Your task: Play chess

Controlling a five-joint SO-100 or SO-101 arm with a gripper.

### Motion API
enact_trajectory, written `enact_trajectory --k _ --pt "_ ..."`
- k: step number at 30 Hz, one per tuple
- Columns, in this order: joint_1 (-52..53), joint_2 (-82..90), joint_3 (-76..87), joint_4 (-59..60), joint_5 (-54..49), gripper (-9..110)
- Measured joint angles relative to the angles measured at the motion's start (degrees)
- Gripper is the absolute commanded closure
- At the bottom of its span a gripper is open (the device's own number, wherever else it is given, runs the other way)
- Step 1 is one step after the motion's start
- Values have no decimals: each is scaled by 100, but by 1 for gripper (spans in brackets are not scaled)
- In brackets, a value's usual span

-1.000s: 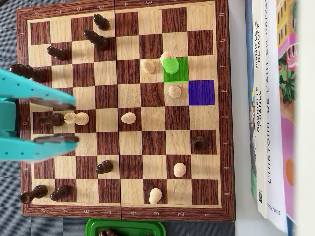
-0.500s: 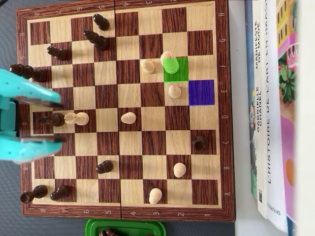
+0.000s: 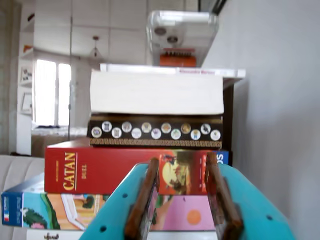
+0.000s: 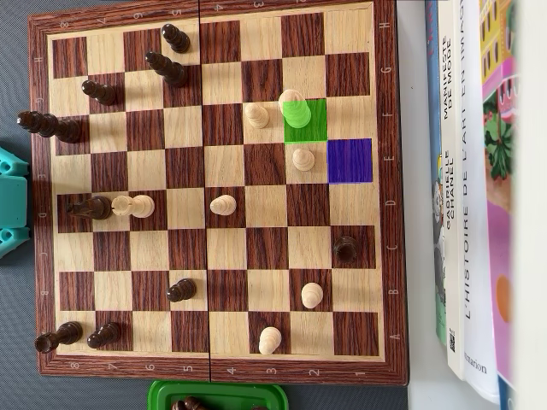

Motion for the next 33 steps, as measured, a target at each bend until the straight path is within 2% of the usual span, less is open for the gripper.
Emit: enact_trajectory --k 5,25,33 --pt "0 0 0 -765 0 87" --pt "9 149 0 -5247 0 87" --pt "53 149 0 -6231 0 87"
